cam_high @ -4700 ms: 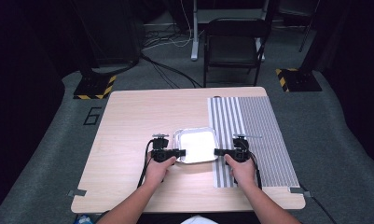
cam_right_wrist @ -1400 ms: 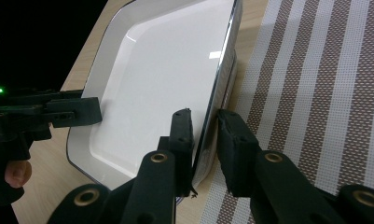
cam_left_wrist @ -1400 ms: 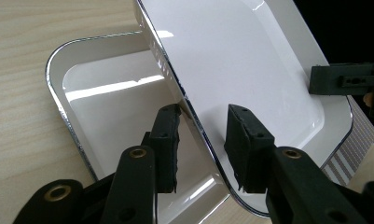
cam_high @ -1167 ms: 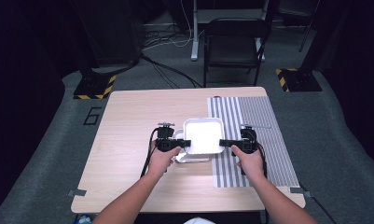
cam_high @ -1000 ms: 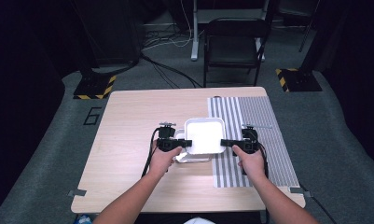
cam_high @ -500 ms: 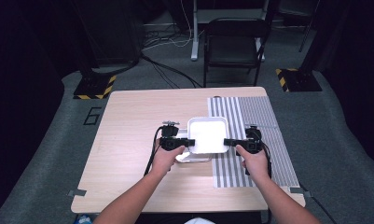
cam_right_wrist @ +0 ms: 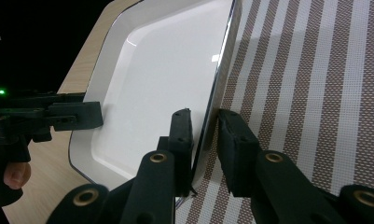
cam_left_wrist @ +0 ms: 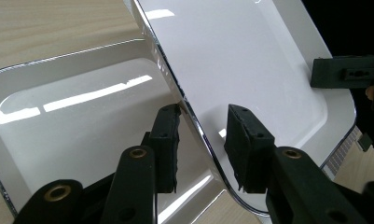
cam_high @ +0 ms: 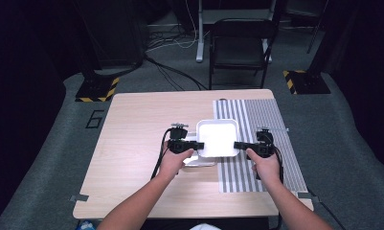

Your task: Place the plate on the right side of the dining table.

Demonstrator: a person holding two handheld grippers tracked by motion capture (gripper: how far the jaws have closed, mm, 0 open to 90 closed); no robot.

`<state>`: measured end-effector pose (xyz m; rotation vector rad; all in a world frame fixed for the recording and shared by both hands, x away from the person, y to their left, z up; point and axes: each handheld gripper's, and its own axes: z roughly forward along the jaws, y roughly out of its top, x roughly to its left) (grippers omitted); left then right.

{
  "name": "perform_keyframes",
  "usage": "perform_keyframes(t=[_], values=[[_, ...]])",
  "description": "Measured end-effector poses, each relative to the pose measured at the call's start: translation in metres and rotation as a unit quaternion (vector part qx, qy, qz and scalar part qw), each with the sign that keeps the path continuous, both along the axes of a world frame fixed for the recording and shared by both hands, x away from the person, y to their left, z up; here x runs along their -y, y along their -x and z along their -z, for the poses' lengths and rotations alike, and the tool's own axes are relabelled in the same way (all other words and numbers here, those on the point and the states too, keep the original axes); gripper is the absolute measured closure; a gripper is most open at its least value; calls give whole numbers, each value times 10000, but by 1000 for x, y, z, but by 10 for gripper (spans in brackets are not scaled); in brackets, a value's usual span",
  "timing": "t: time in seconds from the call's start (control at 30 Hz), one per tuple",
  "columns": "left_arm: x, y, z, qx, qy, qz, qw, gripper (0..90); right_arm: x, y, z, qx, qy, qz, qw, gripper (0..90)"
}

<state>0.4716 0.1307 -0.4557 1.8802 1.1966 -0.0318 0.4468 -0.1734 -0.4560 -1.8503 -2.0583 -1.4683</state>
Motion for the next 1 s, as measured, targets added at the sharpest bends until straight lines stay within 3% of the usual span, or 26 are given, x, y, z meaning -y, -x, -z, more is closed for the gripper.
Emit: perform_keyframes(t=[1.0], values=[[36, -6, 3, -80, -27, 231, 9997, 649, 33, 6, 2, -18, 43, 244, 9997, 757]])
